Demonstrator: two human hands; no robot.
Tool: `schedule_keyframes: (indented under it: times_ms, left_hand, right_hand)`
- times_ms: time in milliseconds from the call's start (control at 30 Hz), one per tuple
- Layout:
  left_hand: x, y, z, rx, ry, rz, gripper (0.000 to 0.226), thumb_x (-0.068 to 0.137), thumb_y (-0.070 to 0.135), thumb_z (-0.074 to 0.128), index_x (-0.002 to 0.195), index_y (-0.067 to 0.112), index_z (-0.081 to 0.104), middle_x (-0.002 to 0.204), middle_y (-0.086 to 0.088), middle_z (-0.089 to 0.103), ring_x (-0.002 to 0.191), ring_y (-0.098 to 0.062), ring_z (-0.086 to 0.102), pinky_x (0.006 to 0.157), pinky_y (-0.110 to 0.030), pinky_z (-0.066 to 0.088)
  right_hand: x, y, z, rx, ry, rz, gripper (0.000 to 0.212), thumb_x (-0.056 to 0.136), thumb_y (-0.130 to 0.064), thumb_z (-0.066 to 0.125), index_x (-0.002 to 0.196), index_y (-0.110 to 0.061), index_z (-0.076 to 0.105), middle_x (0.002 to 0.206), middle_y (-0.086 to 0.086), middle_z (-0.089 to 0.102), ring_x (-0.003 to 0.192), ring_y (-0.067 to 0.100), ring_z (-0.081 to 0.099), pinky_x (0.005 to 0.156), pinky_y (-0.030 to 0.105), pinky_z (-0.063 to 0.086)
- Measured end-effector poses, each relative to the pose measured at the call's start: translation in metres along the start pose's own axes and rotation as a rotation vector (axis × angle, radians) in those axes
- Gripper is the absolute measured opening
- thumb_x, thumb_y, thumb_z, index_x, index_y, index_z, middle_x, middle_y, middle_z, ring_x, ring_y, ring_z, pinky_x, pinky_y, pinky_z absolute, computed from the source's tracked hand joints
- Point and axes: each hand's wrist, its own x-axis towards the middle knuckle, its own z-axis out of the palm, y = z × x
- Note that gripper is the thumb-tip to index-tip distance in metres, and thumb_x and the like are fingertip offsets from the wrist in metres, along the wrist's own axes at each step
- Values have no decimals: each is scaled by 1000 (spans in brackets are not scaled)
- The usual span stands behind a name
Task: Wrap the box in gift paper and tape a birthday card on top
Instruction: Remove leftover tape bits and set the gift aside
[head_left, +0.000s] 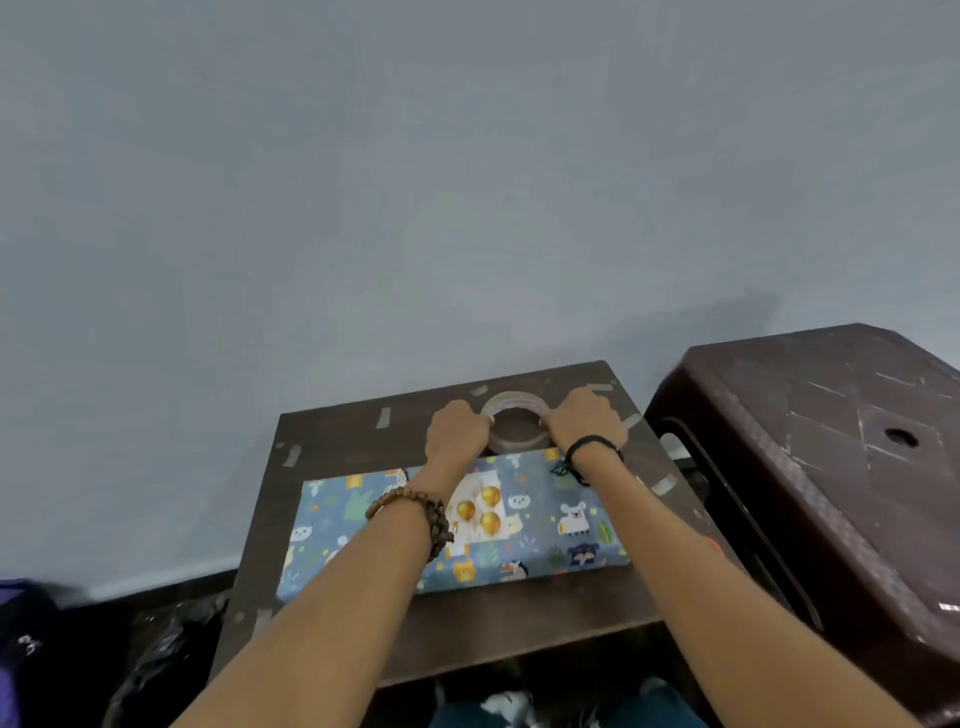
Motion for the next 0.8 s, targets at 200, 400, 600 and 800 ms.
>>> schedule_keyframes:
  times_ms: [200, 400, 600, 800]
  left_hand:
    - [7, 19, 8, -226, 95, 74, 23, 91, 12, 51, 109, 5, 64, 107, -11, 65, 102, -29, 59, 75, -29, 42]
    - [-10, 71, 30, -537, 20, 177, 44, 87, 3, 57, 130, 6, 48, 118, -11, 60, 109, -27, 57, 96, -40, 47]
    - [-27, 132, 88, -581, -103, 240, 46, 83, -3, 59, 127, 7, 50, 126, -8, 56, 115, -21, 52, 92, -29, 46]
    - [-33, 180, 140, -573, -186, 283, 26, 84, -7, 52, 96, 13, 63, 95, -2, 64, 92, -16, 58, 84, -29, 49]
  right_hand:
    - [4, 1, -15, 284, 134, -29, 33, 85, -19, 56, 54, -13, 48, 55, 5, 48, 55, 26, 45, 46, 27, 29]
    - [5, 28, -72, 666, 291, 20, 22, 85, -17, 60, 76, 1, 68, 76, 17, 71, 71, 33, 66, 68, 39, 57]
    - [16, 86, -99, 836, 482, 221, 19, 85, -18, 62, 66, -20, 64, 75, 8, 70, 74, 27, 67, 72, 42, 57]
    - [32, 139, -121, 791, 576, 301, 23, 88, -21, 58, 75, -4, 69, 72, 10, 68, 68, 23, 61, 64, 31, 50]
